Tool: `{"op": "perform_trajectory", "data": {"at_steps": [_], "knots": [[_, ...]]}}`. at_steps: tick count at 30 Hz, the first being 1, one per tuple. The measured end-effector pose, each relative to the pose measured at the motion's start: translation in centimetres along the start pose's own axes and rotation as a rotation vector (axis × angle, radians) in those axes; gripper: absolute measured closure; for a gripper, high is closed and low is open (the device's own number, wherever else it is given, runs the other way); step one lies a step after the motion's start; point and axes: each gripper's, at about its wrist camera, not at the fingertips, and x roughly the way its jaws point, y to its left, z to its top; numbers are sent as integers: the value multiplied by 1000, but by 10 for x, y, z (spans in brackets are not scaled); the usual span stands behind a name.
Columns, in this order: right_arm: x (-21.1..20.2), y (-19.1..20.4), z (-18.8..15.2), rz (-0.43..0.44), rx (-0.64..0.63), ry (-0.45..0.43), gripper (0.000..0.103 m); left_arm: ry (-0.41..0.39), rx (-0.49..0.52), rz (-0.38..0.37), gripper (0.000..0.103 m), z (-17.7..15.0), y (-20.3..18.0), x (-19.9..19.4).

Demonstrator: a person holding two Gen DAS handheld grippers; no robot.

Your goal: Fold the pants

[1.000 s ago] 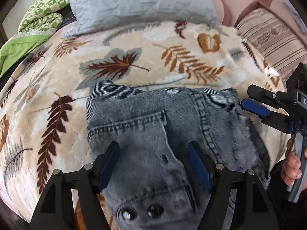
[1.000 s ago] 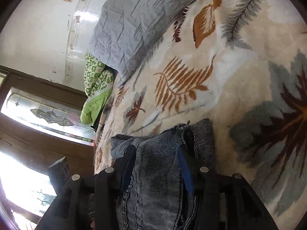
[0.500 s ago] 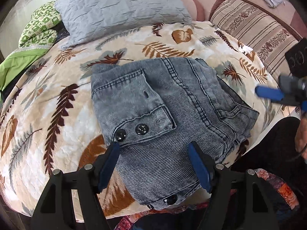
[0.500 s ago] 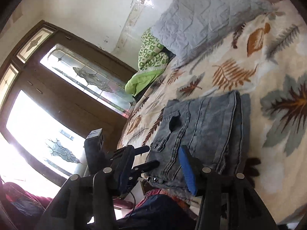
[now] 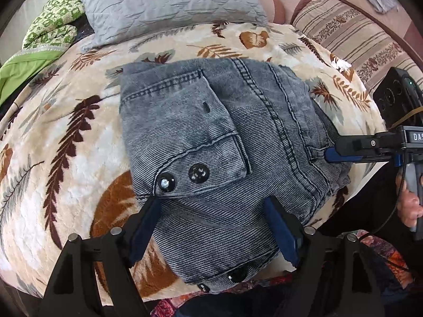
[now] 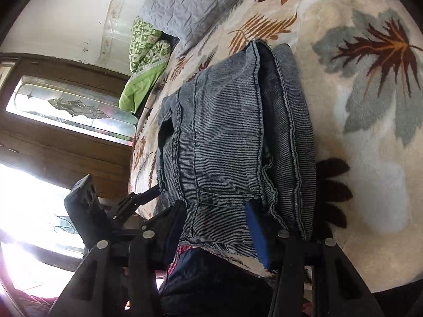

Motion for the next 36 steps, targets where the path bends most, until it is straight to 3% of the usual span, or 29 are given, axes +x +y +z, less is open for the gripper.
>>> {"op": "perform_trajectory", "data": {"at_steps": [4, 8, 14, 19, 21, 25, 28, 32, 36], "knots": [[-19, 13, 0, 3, -75, -98, 51, -98, 23, 45, 22, 6, 2, -32], [-30, 27, 2, 86, -126, -181, 51, -141, -4, 105, 22, 34, 18, -44], [-15, 41, 7, 126, -136, -202, 51, -46, -111, 124, 22, 63, 46, -7], [8, 33, 13, 34, -64, -158, 49, 74, -97, 165, 21, 52, 43, 40], [22, 23, 16, 3, -32, -112, 49, 81, -141, 138, 18, 46, 50, 48], [28, 27, 17, -14, -84, -106, 49, 93, -207, 84, 16, 42, 63, 43], [23, 28, 19, 7, -69, -116, 49, 55, -224, 72, 16, 36, 69, 24], [-4, 25, 17, 19, -70, -209, 48, 5, -264, 28, 16, 19, 83, -4], [-31, 10, 18, 14, 1, -297, 44, 20, -297, -38, 16, 4, 90, -17]]}}
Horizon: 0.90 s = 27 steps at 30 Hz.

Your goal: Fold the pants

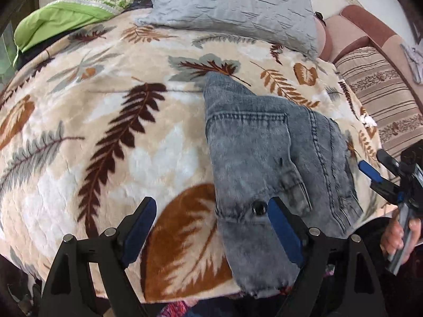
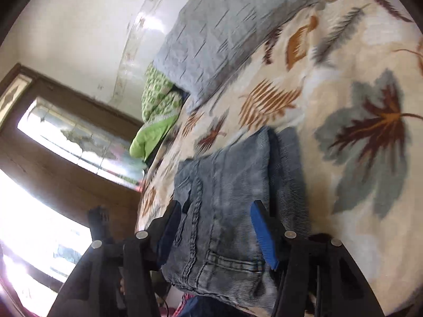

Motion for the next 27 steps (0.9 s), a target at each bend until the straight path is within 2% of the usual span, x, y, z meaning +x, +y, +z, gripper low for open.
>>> {"op": "perform_trajectory", "data": {"at_steps": [6, 11, 19, 22, 25, 27], "knots": [[-18, -19, 7, -38, 104, -32, 44, 53, -43, -111, 16, -8, -4, 6], [-13, -27, 8, -109, 128, 5, 44, 106, -64, -142, 16, -3, -12, 26], [-6, -49, 8, -168, 193, 34, 44, 112, -74, -168, 16, 5, -14, 40], [5, -49, 6, -175, 185, 72, 44, 81, -41, -116, 16, 5, -23, 41], [10, -45, 6, -185, 158, 81, 44, 3, 22, -2, 16, 3, -35, 35], [9, -39, 7, -197, 129, 57, 44, -24, 57, 77, 15, 2, -42, 33]]}}
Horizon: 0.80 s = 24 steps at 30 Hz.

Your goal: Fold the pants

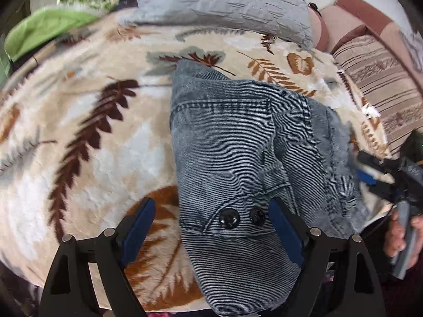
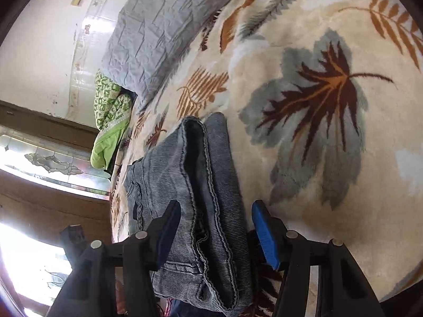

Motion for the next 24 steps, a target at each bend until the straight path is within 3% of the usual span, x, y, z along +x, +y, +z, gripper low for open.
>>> {"op": "perform_trajectory", "data": {"at_steps": [6, 12, 18, 24], "knots": [[-18, 30, -3, -21, -151, -134, 44, -53, 105, 139, 15, 1, -19, -6], [-20, 42, -5, 8, -193, -158, 44, -53, 125, 156, 15, 1, -20, -5], [-11, 57, -12, 55, -258, -129, 43, -54, 127, 172, 15, 1, -22, -3], [13, 70, -22, 21, -319, -51, 43, -56, 132, 194, 10, 3, -23, 1]]}}
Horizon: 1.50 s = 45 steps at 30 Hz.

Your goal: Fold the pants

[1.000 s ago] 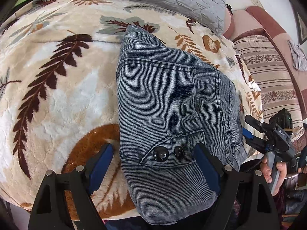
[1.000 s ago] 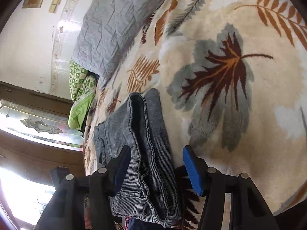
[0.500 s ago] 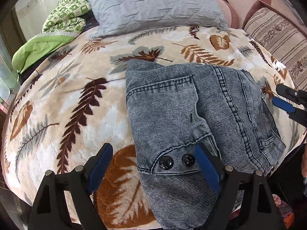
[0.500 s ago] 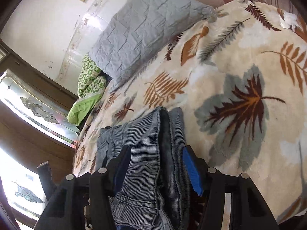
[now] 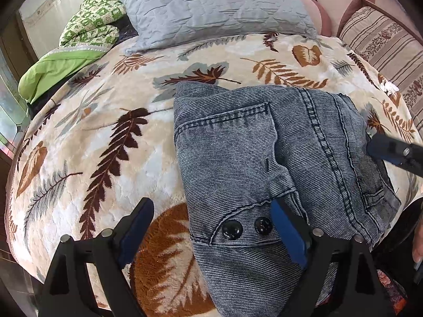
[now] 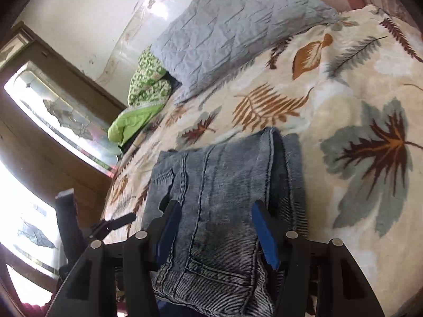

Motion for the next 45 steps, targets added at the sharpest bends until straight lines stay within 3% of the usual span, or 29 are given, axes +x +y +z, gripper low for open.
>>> {"op": "perform_trajectory", "data": {"at_steps": [4, 13, 17, 19, 21, 22, 25, 29, 36, 45], "knots": [[20, -5, -4, -84, -3, 55, 43, 0, -24, 5, 3, -3, 2, 6], [28, -14, -3, -82, 10, 66, 33, -5, -152, -45, 2, -10, 12, 5], [30, -11, -3, -93, -13, 67, 31, 35, -109, -8, 2, -5, 8, 0], [31, -9, -2, -96, -23, 70, 31, 13, -89, 45, 2, -3, 7, -9], [30, -11, -2, -88, -17, 73, 31, -30, -79, 108, 2, -2, 5, -16], [29, -12, -2, -80, -7, 75, 31, -8, -68, 139, 2, 0, 3, -12], [26, -20, 0, -38, 54, 77, 31, 67, -90, 75, 2, -1, 4, 6], [15, -29, 2, 24, 140, 79, 32, 84, -118, 71, 2, -1, 5, 10], [-23, -41, 8, 57, 183, -59, 32, -34, -92, 86, 2, 8, 5, -26], [-29, -53, 12, 3, 230, -66, 32, -146, -65, 184, 2, 21, 13, -59]]}}
